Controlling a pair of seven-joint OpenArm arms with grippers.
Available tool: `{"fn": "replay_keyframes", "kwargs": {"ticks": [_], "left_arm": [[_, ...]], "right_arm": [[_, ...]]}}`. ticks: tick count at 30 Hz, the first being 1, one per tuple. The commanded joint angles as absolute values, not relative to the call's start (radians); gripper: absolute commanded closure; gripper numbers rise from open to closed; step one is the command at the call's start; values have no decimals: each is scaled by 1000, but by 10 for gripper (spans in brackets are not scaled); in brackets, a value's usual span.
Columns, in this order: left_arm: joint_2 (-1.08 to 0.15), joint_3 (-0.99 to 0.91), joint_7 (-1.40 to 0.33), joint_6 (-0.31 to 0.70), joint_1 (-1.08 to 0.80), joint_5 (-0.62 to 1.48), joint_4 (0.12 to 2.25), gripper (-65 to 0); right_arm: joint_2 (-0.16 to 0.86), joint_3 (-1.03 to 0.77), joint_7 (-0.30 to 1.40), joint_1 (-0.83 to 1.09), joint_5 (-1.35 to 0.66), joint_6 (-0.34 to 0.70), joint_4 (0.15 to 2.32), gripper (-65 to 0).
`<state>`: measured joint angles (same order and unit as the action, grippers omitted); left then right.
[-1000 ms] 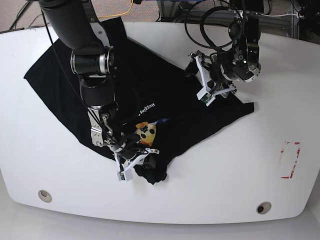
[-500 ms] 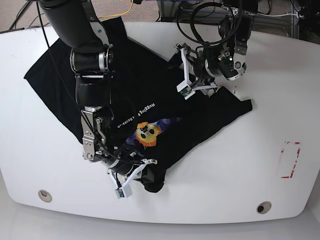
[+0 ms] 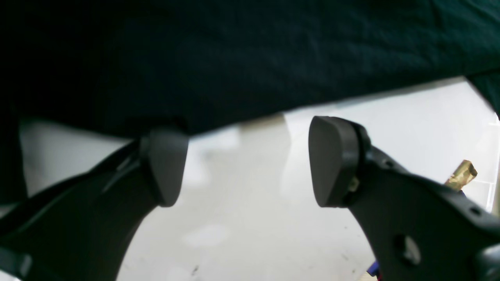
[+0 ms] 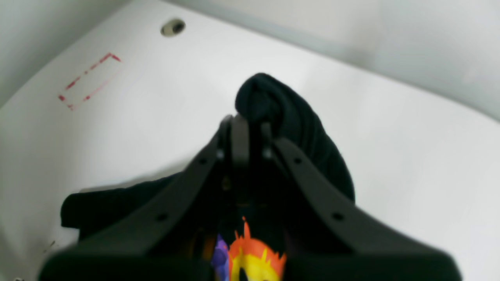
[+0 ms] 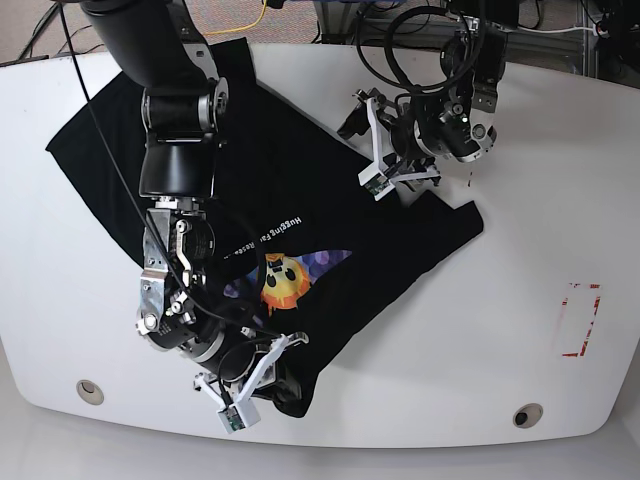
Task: Layout the t-shirt on the table in an organized manner, then fold the t-shirt properly
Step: 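Drag the hem with the right gripper away from the left gripper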
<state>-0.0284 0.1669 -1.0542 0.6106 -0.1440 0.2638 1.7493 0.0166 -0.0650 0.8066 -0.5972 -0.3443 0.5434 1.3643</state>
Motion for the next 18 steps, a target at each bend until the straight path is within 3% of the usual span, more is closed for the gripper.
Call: {"fn": "replay_keyframes", "kwargs": {"ticks": [1,4,18], "left_arm": [[-27,168,-1036,653,-133,280,1765,-440],[-25,168,-1036,698,-137,278,1765,-440],[-31,166,-1036,698,-139,278,1762,-440]], "right_arm": [[19,-65,802,-634,-360,549,1419,0],[19,-62,802,-662,-360,550,1438,0],[65,70,802,-903,-361,550,1455,0]]}}
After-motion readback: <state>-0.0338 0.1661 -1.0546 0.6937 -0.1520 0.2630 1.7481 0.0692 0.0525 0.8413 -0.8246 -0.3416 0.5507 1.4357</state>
